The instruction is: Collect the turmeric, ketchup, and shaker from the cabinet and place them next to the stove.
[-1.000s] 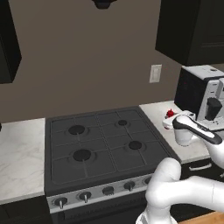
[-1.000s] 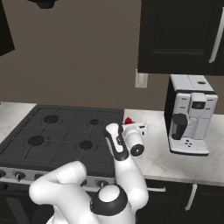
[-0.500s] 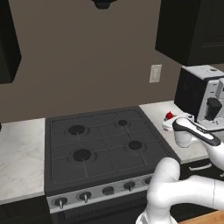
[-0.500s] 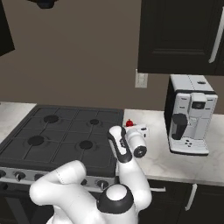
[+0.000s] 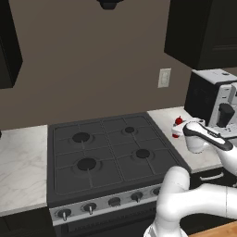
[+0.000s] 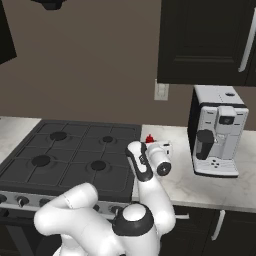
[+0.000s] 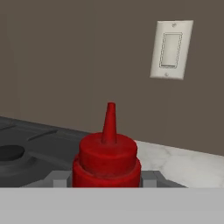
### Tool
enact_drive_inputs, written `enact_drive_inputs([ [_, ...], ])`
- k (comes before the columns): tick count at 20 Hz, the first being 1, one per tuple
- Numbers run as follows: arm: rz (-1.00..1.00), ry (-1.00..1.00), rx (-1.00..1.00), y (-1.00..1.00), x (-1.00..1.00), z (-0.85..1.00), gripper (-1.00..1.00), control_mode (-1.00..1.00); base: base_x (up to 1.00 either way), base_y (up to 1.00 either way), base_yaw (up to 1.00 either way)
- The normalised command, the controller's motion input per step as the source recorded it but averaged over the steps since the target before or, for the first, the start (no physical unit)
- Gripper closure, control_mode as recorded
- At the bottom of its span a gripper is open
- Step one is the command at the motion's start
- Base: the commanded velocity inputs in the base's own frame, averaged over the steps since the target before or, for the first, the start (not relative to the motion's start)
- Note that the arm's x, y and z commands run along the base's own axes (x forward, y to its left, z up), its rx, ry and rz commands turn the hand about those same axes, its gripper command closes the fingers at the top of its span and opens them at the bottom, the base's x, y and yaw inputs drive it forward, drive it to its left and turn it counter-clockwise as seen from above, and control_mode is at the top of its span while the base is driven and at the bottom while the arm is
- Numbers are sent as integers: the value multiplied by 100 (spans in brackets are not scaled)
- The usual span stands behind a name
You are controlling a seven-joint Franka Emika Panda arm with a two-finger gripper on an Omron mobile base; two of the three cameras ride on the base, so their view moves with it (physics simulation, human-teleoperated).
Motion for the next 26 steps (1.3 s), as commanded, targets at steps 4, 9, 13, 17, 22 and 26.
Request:
enact_drive_inputs([
  [4, 2, 0, 0, -5, 0, -18, -100, -100, 0, 0, 0],
  [9, 0, 1, 0, 0, -3, -6, -100, -100, 0, 0, 0],
  [13, 0, 1, 0, 0, -6, 0, -100, -100, 0, 0, 0],
  [17, 0, 0, 0, -1, -10, 3, -100, -100, 0, 0, 0],
  [22, -1, 0, -1, -5, -33, 25, -100, -100, 0, 0, 0],
  [26, -4, 0, -3, -1, -46, 33, -100, -100, 0, 0, 0],
])
